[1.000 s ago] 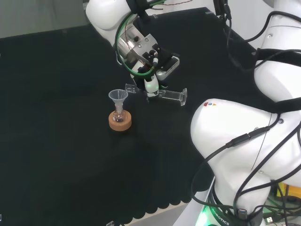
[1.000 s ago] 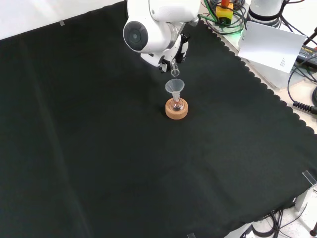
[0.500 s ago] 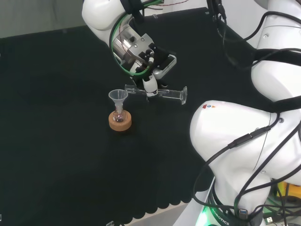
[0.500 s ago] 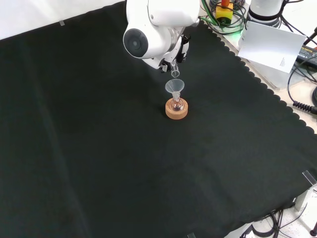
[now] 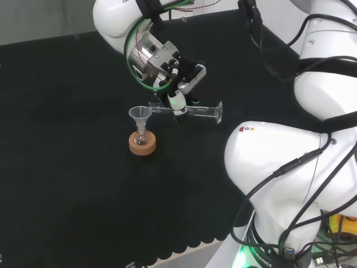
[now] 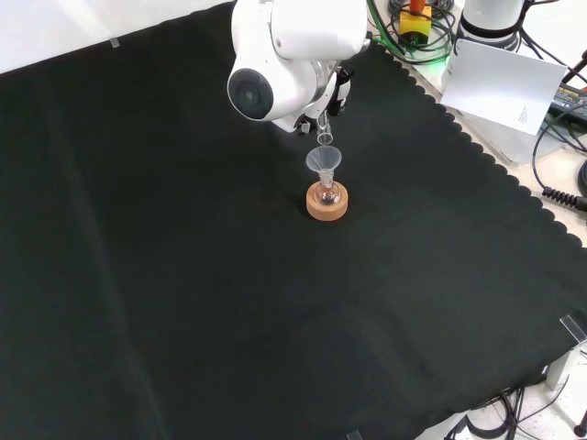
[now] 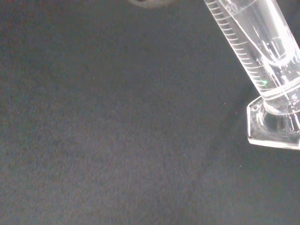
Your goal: Pour the water from the graduated cylinder into the round-bottom flask.
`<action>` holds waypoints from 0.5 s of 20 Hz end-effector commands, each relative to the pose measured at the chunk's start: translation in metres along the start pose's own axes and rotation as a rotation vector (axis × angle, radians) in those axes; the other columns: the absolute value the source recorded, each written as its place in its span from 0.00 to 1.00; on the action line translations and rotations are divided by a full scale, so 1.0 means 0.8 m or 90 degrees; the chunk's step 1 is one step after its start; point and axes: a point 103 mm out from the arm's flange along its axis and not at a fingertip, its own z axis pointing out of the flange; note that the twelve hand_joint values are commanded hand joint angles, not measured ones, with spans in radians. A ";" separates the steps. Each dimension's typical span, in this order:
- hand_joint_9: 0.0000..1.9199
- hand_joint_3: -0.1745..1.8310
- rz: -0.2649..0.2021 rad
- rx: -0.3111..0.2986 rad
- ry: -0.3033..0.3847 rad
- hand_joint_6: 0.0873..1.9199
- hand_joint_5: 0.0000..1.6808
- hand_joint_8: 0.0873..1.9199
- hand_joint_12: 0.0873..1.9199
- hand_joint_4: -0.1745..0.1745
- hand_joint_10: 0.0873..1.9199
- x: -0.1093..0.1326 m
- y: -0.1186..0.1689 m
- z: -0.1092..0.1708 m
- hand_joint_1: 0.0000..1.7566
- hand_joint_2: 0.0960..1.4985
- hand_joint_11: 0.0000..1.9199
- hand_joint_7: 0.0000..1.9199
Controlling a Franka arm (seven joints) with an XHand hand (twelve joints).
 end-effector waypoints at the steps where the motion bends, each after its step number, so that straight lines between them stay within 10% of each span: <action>1: 0.75 0.09 0.010 0.014 -0.005 0.48 0.58 0.48 0.42 0.00 0.00 0.001 0.000 -0.004 0.72 0.72 0.61 0.53; 10: 0.75 0.09 0.017 0.043 -0.011 0.49 0.58 0.48 0.42 0.00 0.00 0.005 0.000 -0.014 0.72 0.72 0.61 0.53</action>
